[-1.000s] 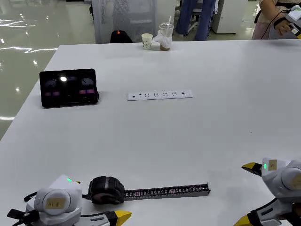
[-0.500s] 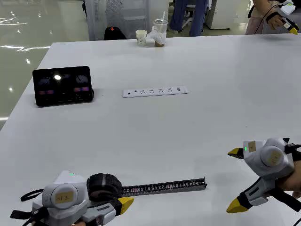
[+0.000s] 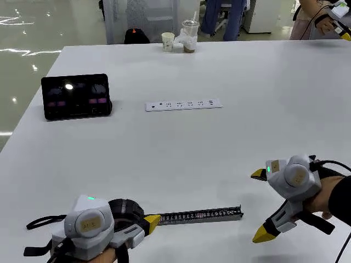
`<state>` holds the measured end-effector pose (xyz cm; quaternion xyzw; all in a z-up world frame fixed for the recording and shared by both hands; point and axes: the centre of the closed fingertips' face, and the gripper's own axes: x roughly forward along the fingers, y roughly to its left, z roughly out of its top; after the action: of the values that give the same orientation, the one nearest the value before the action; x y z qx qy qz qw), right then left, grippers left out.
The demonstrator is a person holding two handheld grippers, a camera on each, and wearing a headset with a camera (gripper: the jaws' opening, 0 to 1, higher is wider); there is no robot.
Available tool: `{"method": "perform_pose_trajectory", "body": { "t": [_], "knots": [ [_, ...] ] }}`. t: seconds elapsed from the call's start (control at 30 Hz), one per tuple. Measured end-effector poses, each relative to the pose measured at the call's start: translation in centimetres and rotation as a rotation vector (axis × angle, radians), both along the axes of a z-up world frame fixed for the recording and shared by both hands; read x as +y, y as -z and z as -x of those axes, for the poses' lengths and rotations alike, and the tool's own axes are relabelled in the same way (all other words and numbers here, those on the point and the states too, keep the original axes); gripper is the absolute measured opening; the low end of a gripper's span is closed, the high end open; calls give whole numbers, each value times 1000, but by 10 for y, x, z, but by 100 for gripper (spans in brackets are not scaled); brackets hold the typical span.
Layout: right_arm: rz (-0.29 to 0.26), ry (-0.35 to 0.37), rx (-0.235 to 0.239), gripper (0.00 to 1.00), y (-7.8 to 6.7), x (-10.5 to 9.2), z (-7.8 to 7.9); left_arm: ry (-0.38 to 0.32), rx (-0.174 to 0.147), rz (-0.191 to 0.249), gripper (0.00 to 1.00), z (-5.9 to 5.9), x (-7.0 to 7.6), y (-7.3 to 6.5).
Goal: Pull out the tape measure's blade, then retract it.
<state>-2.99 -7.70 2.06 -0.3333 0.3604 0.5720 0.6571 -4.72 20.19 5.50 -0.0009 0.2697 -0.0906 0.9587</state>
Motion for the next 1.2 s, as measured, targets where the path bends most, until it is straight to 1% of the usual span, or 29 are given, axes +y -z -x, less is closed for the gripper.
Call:
{"method": "perform_pose_trajectory", "body": {
  "t": [0.07, 0.1, 0.17, 0.2, 0.23, 0.33, 0.4, 0.43, 0.53, 0.63, 0.7, 0.77, 0.87, 0.93, 1.0, 1.07, 1.1, 1.13, 1.17, 1.2],
  "knots": [
    [-23, 6, 14, 99, 2, 6, -3, -16, -17, -25, 99, -2, 2, 2],
    [-47, 21, 29, 99, 3, 11, -4, -35, -29, -22, 99, -3, 3, 2],
    [-36, 16, 28, 99, 7, 12, -5, -42, -38, -19, 99, -4, 1, 2],
    [10, -13, -5, 99, 12, 7, -8, -49, -47, -23, 99, -6, 2, 3],
    [11, -19, -7, 99, 13, 9, -8, -51, -48, -24, 99, -7, 1, 3],
    [4, -17, 18, 98, 15, 14, -7, -53, -47, -15, 99, -8, 1, 7],
    [12, -33, 28, 94, 18, 15, -5, -56, -42, -22, 99, -7, 1, 12],
    [19, -43, 32, 92, 21, 15, -5, -68, -62, -27, 99, -7, 3, 11],
    [29, -58, 36, 90, 25, 17, -5, -67, -66, -25, 99, -6, 3, 14],
    [33, -91, 38, 78, 26, 18, -4, -75, -72, -29, 99, -8, 5, 14],
    [37, -103, 44, 73, 28, 19, -3, -86, -83, -27, 99, -9, 7, 12],
    [41, -112, 51, 68, 28, 20, -1, -101, -84, -25, 99, -9, 11, 13],
    [47, -124, 51, 57, 30, 20, 0, -111, -82, -19, 99, -9, 14, 15],
    [54, -141, 49, 52, 32, 20, 2, -120, -89, -11, 99, -10, 16, 15],
    [58, -155, 53, 46, 32, 20, 4, -121, -94, -13, 99, -10, 17, 16],
    [70, -169, 45, 40, 35, 18, 4, -118, -85, -18, 99, -8, 18, 18],
    [78, -169, 36, 36, 36, 17, 3, -122, -86, -13, 99, -8, 18, 18],
    [75, -180, 25, 34, 35, 17, 1, -124, -89, -9, 99, -9, 18, 17],
    [73, -174, 32, 33, 35, 18, 2, -125, -93, -10, 99, -9, 19, 17],
    [73, -172, 28, 30, 35, 18, 1, -124, -96, -13, 99, -9, 19, 16]
  ]
}}
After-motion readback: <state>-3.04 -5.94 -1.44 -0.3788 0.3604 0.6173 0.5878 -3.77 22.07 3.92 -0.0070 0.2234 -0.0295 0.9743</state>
